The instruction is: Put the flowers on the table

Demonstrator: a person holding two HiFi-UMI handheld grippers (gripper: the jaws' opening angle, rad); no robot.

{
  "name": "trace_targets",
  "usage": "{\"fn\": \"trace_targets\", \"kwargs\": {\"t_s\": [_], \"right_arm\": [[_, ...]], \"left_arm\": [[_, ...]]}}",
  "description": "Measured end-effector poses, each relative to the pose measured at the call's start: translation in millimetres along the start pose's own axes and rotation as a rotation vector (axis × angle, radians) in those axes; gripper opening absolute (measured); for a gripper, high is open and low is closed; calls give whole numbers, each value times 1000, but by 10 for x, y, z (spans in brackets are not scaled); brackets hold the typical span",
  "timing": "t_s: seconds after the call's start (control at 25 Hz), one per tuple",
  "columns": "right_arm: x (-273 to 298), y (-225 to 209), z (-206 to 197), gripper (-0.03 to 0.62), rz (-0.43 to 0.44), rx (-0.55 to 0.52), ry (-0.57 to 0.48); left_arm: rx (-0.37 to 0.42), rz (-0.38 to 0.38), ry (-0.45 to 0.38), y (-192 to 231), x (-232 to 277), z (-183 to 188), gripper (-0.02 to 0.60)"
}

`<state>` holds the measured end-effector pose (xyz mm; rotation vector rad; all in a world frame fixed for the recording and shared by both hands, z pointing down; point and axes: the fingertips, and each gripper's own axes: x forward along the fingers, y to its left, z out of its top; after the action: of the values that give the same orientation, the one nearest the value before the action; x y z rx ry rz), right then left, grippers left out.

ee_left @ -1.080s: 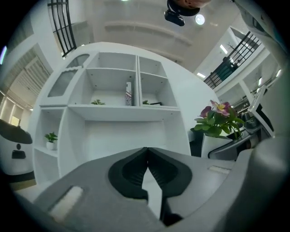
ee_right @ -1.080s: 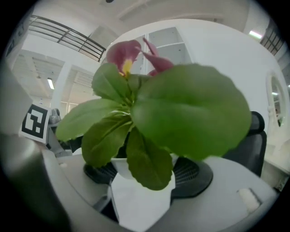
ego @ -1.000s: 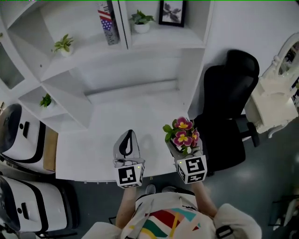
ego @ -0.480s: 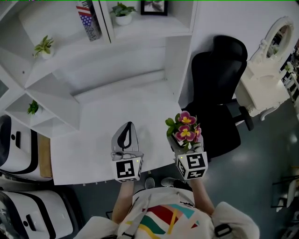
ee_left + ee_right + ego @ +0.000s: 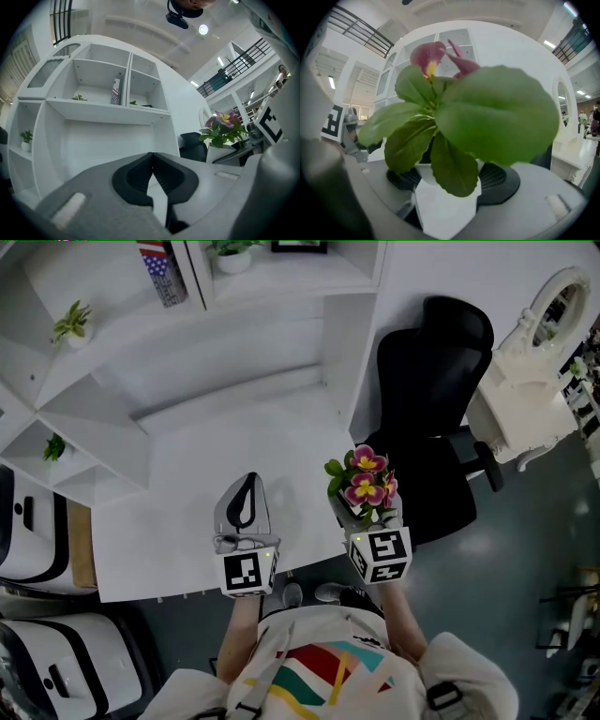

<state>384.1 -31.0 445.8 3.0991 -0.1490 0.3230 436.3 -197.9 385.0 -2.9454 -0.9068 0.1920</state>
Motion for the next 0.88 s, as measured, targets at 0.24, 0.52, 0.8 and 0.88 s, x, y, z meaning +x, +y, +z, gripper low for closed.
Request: {"fn": "trace_targets", "kwargs": {"t_s": [0.24,0.52,0.8,0.88], "right_arm": [[333,-173,-205,336,51,6,58],[896,-360,-640,336,85,-38,170],[1317,-510,-1092,336,116,24,280],[1434,-530,-1202,336,118,48,303]], "left_arm": [[9,10,8,-51,-24,14,3],[19,38,30,-46,-128,-36,3],[51,83,71,37,-227,-69,3],[51,108,78,116,-278,-78,3]]}}
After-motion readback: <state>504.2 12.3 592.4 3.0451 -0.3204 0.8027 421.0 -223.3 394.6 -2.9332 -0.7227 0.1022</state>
